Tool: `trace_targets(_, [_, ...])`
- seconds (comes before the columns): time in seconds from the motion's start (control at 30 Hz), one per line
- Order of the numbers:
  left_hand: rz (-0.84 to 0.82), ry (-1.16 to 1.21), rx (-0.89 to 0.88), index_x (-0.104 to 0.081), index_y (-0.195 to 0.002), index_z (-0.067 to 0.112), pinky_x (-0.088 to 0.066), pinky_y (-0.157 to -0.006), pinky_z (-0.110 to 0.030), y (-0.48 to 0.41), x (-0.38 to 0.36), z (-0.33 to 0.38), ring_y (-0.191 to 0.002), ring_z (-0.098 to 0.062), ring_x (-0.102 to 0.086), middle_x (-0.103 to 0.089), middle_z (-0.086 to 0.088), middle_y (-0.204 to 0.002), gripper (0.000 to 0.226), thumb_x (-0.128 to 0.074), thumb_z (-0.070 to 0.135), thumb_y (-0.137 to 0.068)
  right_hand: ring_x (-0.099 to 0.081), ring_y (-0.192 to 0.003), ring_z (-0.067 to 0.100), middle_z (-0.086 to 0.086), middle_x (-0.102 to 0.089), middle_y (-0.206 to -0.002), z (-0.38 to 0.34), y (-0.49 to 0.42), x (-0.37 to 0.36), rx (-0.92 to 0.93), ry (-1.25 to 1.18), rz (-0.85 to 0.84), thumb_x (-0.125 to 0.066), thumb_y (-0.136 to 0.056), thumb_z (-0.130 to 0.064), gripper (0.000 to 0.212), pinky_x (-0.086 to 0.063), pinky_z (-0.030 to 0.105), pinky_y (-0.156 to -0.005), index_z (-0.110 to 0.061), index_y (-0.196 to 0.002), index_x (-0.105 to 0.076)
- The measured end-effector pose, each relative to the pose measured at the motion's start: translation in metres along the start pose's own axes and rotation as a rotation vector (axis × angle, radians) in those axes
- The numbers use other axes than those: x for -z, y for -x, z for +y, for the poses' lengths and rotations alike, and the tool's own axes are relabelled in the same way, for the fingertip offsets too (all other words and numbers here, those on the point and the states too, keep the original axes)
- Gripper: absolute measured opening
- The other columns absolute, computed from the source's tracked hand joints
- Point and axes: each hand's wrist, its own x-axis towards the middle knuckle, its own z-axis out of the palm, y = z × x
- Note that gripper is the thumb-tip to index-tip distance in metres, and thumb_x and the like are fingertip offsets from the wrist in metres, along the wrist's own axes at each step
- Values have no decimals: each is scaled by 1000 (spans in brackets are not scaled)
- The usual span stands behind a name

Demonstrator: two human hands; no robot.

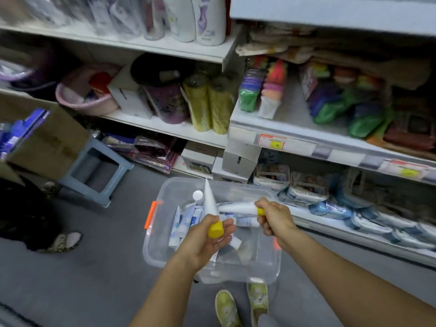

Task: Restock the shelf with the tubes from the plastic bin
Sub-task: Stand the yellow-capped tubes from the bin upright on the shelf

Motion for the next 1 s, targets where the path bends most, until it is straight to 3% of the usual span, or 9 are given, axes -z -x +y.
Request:
trace_targets(0.13, [-3,-44,-125,-59,-98,-3,-59,-72,-32,25,-19,13,-76,-18,-72,-71,-10,-84,13,-50,-2,-87,-35,-38,14,8,-52,-50,-17,27,13,32,-88,-17,-62,-86,-26,26,-27,19,-41,-11,-67,-55])
trace_targets(0.23, [29,-66,-235,-52,-114,-9,-59,-73,-37,39,-37,28,-90,-27,-68,-65,-18,-96,31,-57,-4,-83,-46,-47,17,10,-57,-60,-31,46,25,101,-133,-184,-65,-87,-20,19,-41,24,-44,-11,-73,-55])
trace_targets(0.3, [26,-11,-302,-48,-122,-10,-59,-68,-38,50,-53,37,-89,-29,-65,-60,-20,-98,41,-59,-3,-83,-54,-55,20,14,-61,-69,-41,63,33,155,-123,-302,-65,-86,-10,10,-49,28,-51,-10,-83,-56])
trace_targets(0.4, [-9,55,-415,-49,-124,-6,-57,-72,-41,68,-78,52,-89,-27,-63,-61,-18,-103,39,-56,-1,-86,-62,-67,25,16,-68,-80,-57,85,41,244,6,-392,-67,-81,3,26,-52,30,-59,-11,-97,-53])
trace_targets(0.5, [-64,5,-520,-48,-119,1,-55,-69,-39,84,-98,61,-89,-24,-62,-60,-14,-105,32,-55,-2,-87,-64,-75,22,10,-69,-90,-74,103,47,339,202,-370,-68,-79,2,34,-49,30,-57,-13,-102,-49])
trace_targets(0.67, [-154,-115,-610,-43,-125,1,-59,-70,-39,106,-125,69,-92,-24,-65,-62,-13,-108,38,-52,-3,-89,-61,-69,17,9,-72,-89,-101,126,59,429,335,-347,-65,-87,-26,26,-43,23,-48,-18,-111,-57])
trace_targets(0.8, [-231,-224,-669,-45,-130,4,-58,-76,-43,120,-150,75,-98,-26,-67,-63,-16,-118,42,-53,1,-89,-64,-81,12,4,-71,-100,-125,134,83,539,465,-302,-68,-83,-24,24,-49,20,-57,-26,-106,-64])
trace_targets(0.9, [-277,-243,-700,-45,-130,6,-57,-82,-47,133,-179,81,-96,-24,-66,-63,-12,-113,41,-52,2,-89,-63,-86,10,3,-70,-102,-145,136,103,625,521,-231,-75,-77,-16,31,-51,21,-70,-18,-107,-67])
trace_targets(1.0, [-342,-256,-745,-47,-127,7,-58,-79,-43,149,-217,87,-96,-24,-66,-63,-14,-114,42,-57,5,-86,-61,-84,13,9,-69,-102,-168,142,132,729,570,-135,-80,-70,-25,39,-47,25,-70,-13,-105,-67])
